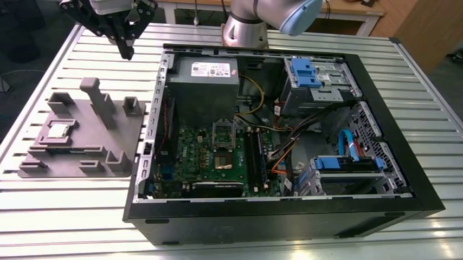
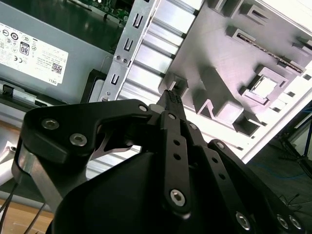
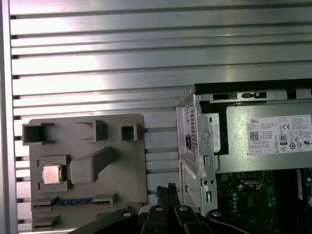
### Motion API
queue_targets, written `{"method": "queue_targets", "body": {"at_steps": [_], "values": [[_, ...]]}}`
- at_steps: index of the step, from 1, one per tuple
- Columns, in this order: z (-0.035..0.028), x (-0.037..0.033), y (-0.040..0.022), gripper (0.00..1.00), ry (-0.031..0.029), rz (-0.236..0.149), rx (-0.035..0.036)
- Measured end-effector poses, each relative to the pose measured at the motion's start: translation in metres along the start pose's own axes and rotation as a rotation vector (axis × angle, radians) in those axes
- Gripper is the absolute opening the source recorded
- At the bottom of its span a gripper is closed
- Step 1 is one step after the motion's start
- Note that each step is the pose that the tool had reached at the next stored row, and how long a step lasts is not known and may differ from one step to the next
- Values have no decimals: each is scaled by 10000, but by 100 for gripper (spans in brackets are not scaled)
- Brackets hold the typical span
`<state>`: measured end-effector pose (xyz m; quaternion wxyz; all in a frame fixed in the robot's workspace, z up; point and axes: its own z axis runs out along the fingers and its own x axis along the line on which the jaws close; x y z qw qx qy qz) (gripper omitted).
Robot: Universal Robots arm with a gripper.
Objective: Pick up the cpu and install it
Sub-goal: 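Reach for the cpu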
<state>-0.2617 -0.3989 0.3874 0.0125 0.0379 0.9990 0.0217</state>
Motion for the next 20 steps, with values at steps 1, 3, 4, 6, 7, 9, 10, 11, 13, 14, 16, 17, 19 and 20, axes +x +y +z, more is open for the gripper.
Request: {"method": "queue_targets", "body": {"at_steps": [1, 3, 4, 6, 7, 9, 10, 11, 13, 14, 16, 17, 19, 20], "values": [[0, 2, 0, 11, 0, 0, 0], [0, 7, 0, 11, 0, 0, 0], [0, 9, -1, 11, 0, 0, 0], [0, 14, -1, 11, 0, 0, 0], [0, 15, -1, 11, 0, 0, 0], [0, 20, -2, 11, 0, 0, 0], [-1, 23, -2, 11, 1, 1, 1], [-1, 25, -2, 11, 1, 0, 1], [0, 32, -3, 11, 0, 1, 0], [-1, 35, -3, 11, 0, 1, 0], [-1, 44, -3, 11, 0, 0, 0], [-1, 48, -4, 11, 0, 0, 0], [-1, 55, -4, 11, 0, 0, 1], [-1, 60, -5, 11, 0, 1, 0]]}}
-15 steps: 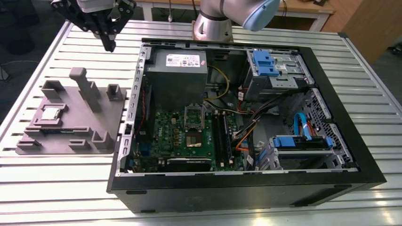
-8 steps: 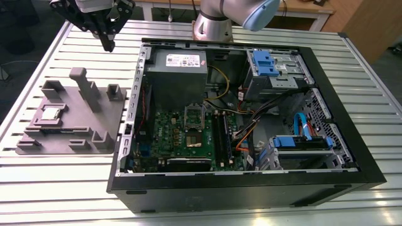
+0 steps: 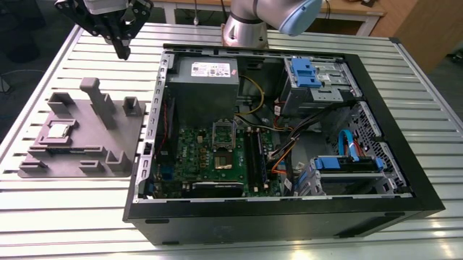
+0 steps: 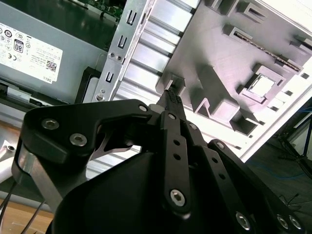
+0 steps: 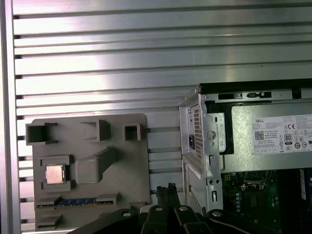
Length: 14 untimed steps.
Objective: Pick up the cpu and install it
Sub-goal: 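Reach for the cpu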
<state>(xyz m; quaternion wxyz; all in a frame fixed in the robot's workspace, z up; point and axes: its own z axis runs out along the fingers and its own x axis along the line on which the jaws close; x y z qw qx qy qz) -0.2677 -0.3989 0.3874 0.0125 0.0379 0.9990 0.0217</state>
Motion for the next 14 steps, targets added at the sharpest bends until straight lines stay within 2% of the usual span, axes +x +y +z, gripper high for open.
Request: {"method": "queue_targets", "body": {"at_steps": [14], "values": [[-1, 42, -3, 11, 0, 0, 1]]}}
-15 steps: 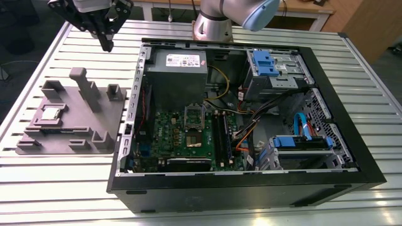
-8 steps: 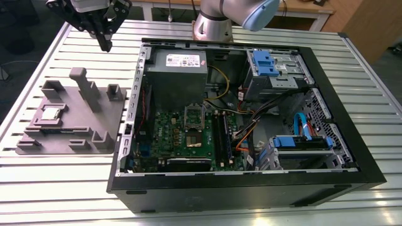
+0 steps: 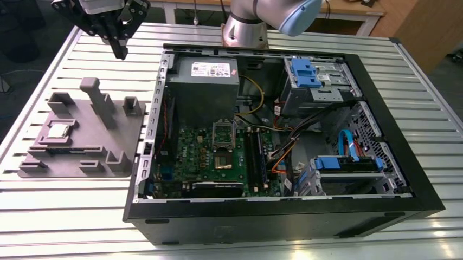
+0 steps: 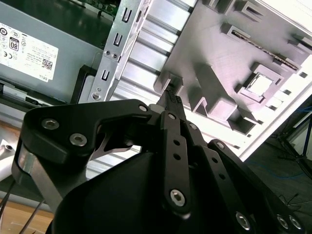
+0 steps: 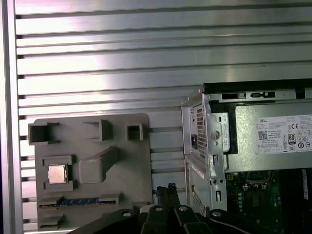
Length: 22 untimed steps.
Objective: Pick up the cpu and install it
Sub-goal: 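Reach for the cpu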
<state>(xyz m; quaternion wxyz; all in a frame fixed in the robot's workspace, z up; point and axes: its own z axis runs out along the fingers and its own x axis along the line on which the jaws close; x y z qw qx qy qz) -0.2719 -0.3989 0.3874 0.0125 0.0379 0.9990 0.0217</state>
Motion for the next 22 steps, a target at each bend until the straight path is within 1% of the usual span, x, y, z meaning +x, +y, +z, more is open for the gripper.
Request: {"method": "queue_targets", "body": {"at_steps": [22], "values": [[-1, 59, -4, 11, 0, 0, 0]]}}
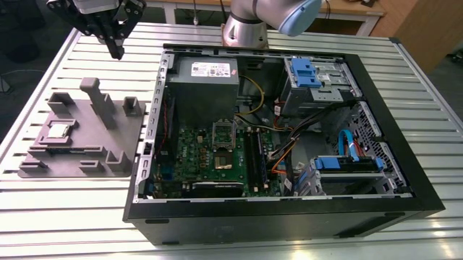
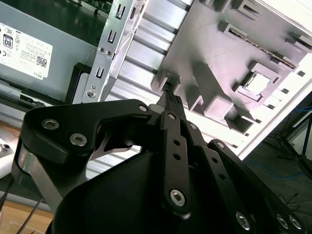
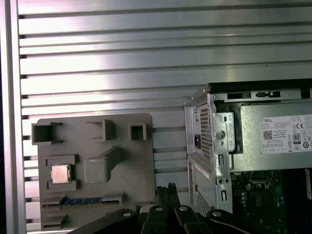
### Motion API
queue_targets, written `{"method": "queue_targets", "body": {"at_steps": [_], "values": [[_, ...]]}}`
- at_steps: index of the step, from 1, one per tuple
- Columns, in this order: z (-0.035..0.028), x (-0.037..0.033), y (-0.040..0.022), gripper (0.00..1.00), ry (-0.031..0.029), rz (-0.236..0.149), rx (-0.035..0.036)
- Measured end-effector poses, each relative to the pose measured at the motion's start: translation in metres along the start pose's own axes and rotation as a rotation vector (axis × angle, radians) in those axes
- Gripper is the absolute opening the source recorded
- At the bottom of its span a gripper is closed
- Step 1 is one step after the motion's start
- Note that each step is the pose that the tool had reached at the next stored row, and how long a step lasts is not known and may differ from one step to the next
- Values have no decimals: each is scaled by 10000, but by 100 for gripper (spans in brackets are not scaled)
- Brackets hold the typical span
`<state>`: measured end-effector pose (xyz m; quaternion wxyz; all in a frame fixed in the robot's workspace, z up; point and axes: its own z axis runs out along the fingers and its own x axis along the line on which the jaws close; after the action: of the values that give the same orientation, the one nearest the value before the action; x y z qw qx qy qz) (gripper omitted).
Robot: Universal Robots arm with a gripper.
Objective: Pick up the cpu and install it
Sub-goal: 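Reach for the cpu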
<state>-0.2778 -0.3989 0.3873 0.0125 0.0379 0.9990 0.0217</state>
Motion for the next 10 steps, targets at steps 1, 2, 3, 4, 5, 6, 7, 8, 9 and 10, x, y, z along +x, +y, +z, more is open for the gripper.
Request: {"method": "queue_targets", "body": {"at_steps": [1, 2, 3, 4, 5, 6, 7, 8, 9, 10], "values": [[0, 4, 0, 11, 0, 0, 0], [0, 7, -1, 11, 0, 0, 0], [0, 9, -1, 11, 0, 0, 0], [0, 13, -1, 11, 0, 0, 0], [0, 17, -1, 11, 0, 0, 0], [0, 20, -1, 11, 0, 0, 0], [0, 22, -2, 11, 0, -1, 0], [0, 26, -2, 11, 0, 0, -1], [-1, 29, -2, 11, 0, 0, 0], [0, 32, -2, 11, 0, 0, 0]]}}
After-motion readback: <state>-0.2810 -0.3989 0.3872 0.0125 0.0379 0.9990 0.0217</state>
